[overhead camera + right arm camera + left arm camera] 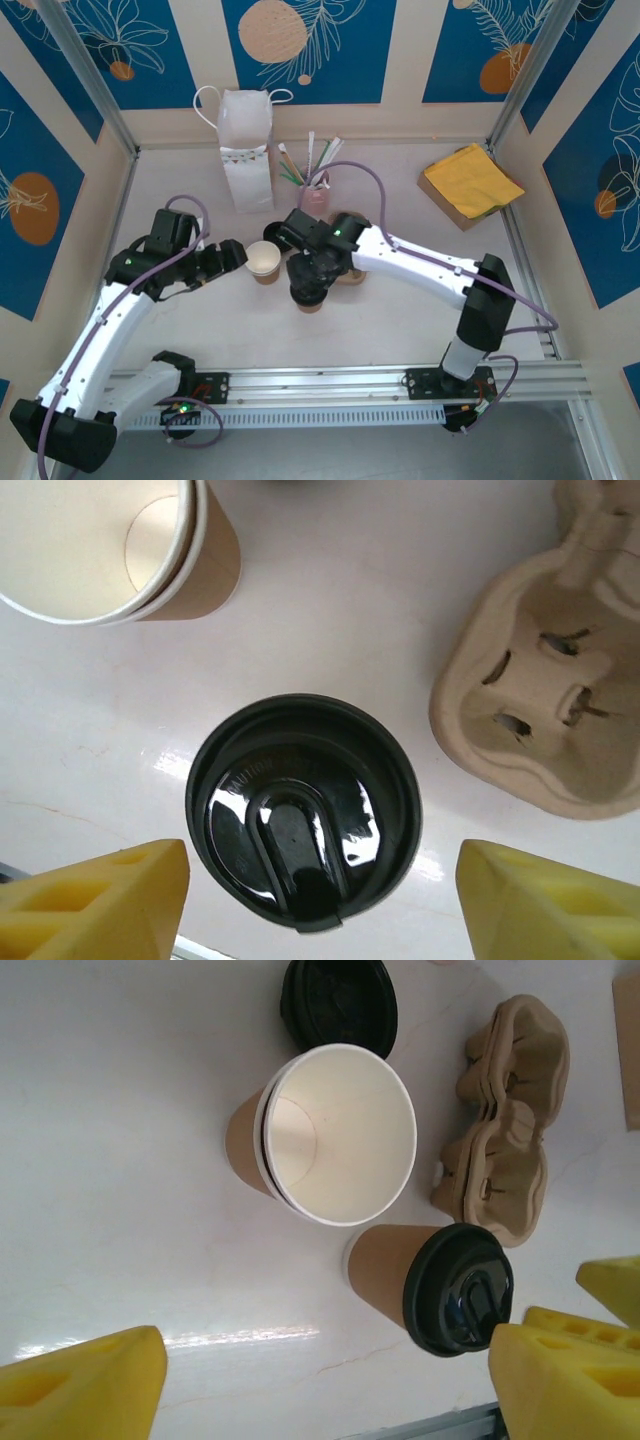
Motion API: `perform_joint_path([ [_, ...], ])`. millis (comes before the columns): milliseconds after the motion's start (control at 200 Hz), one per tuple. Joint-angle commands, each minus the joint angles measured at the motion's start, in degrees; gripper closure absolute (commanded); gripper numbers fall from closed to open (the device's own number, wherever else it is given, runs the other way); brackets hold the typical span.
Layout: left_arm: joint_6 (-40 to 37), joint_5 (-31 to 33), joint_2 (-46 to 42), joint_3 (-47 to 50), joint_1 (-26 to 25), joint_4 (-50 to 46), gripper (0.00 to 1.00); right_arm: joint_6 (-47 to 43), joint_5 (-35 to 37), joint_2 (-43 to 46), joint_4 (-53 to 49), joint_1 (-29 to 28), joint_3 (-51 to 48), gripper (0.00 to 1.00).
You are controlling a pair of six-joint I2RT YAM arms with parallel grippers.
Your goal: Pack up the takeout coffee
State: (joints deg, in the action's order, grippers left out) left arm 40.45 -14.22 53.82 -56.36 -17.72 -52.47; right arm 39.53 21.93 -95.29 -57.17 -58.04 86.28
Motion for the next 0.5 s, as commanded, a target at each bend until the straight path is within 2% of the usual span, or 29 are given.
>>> perform_joint_path([
  [0,3.77,-2.13,-0.21,1.27,-2.39,2.74,0.23,2.14,-3.14,1.91,1.02,0.93,-2.75,0.38],
  [110,6.09,-2.13,0.3,2.69,-6.08,5.62,0.37,3.51,-4.88,4.14,3.15,1.56,-6.43,0.39],
  [285,8.51,2.65,4.05,3.31,-15.69,8.76,0.4,5.67,-9.59,7.52,7.12,4.11,-11.95,0.44],
  [380,8.86,3.47,7.18,3.45,-18.85,10.62,0.55,6.54,-13.31,9.02,9.9,5.79,-14.73,0.47],
  [495,7.94,5.11,11.04,2.52,-21.93,11.83,0.56,7.22,-16.98,10.97,12.84,7.96,-17.99,0.47],
])
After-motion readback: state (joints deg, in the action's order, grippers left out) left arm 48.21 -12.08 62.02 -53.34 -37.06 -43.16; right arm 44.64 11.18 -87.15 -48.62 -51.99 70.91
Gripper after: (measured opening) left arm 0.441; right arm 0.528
